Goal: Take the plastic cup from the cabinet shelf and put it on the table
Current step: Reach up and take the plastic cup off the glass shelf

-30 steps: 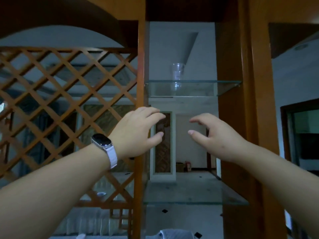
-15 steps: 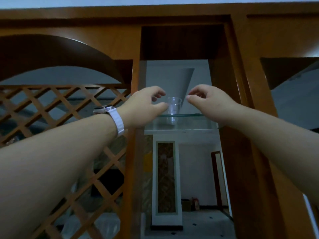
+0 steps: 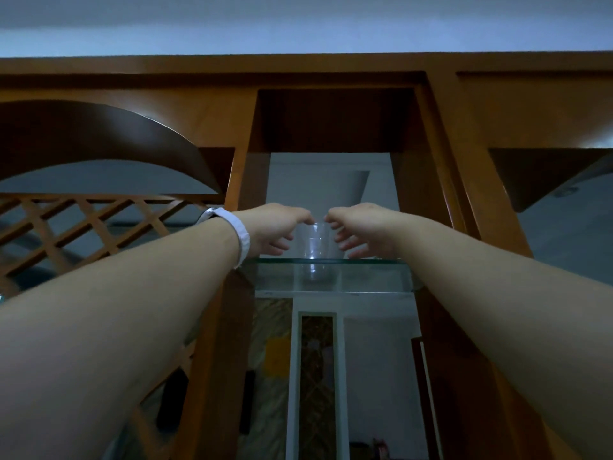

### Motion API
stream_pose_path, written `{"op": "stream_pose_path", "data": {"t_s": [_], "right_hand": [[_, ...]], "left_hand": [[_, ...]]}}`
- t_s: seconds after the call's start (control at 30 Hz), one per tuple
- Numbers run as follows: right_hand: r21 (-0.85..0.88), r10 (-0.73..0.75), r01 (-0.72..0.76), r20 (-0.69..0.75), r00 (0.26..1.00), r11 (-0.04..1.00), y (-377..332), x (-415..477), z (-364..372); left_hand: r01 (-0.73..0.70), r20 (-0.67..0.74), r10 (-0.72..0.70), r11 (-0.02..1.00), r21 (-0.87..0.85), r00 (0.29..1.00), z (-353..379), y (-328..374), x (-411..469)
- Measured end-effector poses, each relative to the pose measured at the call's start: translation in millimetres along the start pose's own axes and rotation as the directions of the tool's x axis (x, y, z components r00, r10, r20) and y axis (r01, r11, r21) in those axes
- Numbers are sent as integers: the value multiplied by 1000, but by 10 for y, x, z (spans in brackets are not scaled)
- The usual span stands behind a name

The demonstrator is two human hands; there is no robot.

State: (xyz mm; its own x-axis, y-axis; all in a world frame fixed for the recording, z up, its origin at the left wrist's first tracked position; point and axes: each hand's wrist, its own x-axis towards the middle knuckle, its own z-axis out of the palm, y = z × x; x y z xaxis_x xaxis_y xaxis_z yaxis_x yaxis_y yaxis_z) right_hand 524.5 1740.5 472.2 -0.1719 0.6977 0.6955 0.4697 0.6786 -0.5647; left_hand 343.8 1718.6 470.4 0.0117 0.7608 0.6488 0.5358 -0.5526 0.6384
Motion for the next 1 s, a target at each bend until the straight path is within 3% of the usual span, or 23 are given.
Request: {"op": "stream_pose_path", "data": {"t_s": [0.17, 0.3, 0.47, 0.7, 0.87, 1.0], "right_hand": [[-49, 83, -80, 74, 994, 996, 1, 93, 94], [-63, 137, -131, 108, 985, 989, -5, 133, 114], [-129, 181, -161, 163, 970, 978, 22, 177, 142], [-35, 47, -43, 112, 993, 998, 96, 155, 149], [115, -68, 69, -12, 998, 991, 120, 91, 96], [135, -133, 146, -104, 986, 980, 111, 22, 72]], "left_hand": [[89, 15, -89, 995, -36, 996, 19, 2, 172], [167, -7, -167, 985, 30, 986, 6, -83, 283], [163, 73, -167, 985, 57, 983, -51, -117, 327], [54, -13, -54, 998, -19, 998, 4, -84, 351], [-6, -49, 3, 997, -72, 999, 63, 13, 267], [-51, -13, 50, 987, -150, 999, 64, 110, 150]]}}
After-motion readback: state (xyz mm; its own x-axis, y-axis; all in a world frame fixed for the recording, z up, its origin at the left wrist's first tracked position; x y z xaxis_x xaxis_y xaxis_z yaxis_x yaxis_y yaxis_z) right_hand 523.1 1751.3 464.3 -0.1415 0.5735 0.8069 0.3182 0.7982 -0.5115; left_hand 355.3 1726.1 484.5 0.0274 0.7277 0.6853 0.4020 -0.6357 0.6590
